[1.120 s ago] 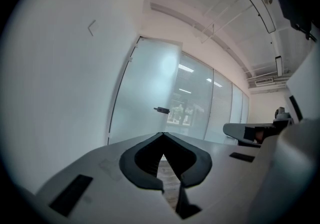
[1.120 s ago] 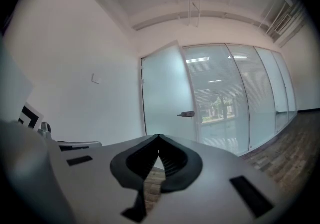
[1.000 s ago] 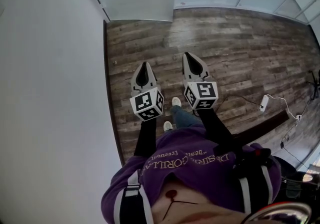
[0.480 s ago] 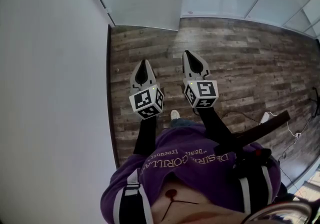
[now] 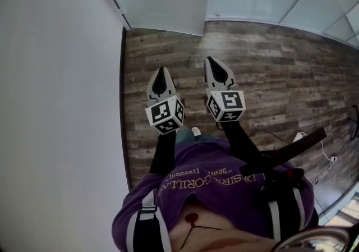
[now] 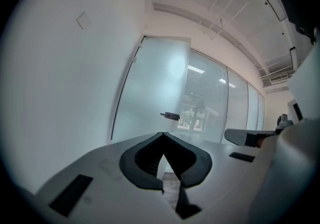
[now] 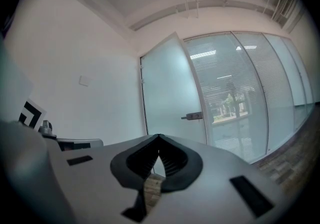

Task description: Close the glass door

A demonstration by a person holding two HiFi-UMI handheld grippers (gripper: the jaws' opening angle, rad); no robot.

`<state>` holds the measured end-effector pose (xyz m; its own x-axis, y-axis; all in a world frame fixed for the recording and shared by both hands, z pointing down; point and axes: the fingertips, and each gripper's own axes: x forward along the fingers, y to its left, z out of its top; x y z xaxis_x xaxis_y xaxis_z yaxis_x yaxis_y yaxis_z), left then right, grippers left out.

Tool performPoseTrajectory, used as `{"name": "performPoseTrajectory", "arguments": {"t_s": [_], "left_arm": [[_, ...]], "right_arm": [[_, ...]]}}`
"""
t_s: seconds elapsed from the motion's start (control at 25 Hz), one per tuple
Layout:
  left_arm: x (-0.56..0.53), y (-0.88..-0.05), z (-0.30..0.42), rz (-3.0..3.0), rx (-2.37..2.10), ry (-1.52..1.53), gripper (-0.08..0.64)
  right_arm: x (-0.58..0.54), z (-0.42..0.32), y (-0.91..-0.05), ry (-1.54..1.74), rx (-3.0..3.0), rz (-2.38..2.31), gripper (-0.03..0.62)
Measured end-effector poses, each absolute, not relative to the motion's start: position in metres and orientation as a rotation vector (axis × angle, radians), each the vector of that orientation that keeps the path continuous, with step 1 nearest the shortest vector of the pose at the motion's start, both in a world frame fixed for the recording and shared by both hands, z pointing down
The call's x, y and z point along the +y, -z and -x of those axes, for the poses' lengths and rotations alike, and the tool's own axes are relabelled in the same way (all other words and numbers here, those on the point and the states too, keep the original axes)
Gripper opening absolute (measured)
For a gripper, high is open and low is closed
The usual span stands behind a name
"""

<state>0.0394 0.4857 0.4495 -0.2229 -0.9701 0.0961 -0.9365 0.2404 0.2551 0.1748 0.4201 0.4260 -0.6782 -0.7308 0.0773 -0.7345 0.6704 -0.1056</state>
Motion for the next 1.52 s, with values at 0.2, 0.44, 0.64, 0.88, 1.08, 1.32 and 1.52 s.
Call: {"name": "performPoseTrajectory", "arguments": {"t_s": [0.2,0.44,0.64,0.88,1.08,1.32,1.52], "left_arm": [[0.47,-0.452,-0.03,-1.781,-2.277,0.207,0.002],[0.439,-0.45,-0.002,-1.813,-2.264,0.198,0.002],[0.412,-0.448,0.027,-1.837,-2.253,0.195,0.002],[0.376,-0.449,0.056,-1.891,-2.224,0.183,0.002],[0.354,-0.45,0.078,-1.925,-2.192,0.184,0.002],[0.332,-0.46,0.083,-1.937,-2.144,0.185,0.002],[0.308,-0.466,0.083,-1.94,-2.127,0.18,0.002]], "right_arm": [[0.402,-0.164,-0.429,-0.201,-2.842,-1.244,-0.003],[0.374,-0.137,-0.427,-0.196,-2.836,-1.268,-0.003],[0.35,-0.109,-0.425,-0.191,-2.832,-1.289,-0.003],[0.317,-0.08,-0.427,-0.18,-2.82,-1.339,-0.003],[0.301,-0.057,-0.43,-0.176,-2.8,-1.378,-0.003],[0.286,-0.053,-0.438,-0.182,-2.761,-1.406,-0.003],[0.261,-0.054,-0.443,-0.192,-2.746,-1.424,-0.003]]}}
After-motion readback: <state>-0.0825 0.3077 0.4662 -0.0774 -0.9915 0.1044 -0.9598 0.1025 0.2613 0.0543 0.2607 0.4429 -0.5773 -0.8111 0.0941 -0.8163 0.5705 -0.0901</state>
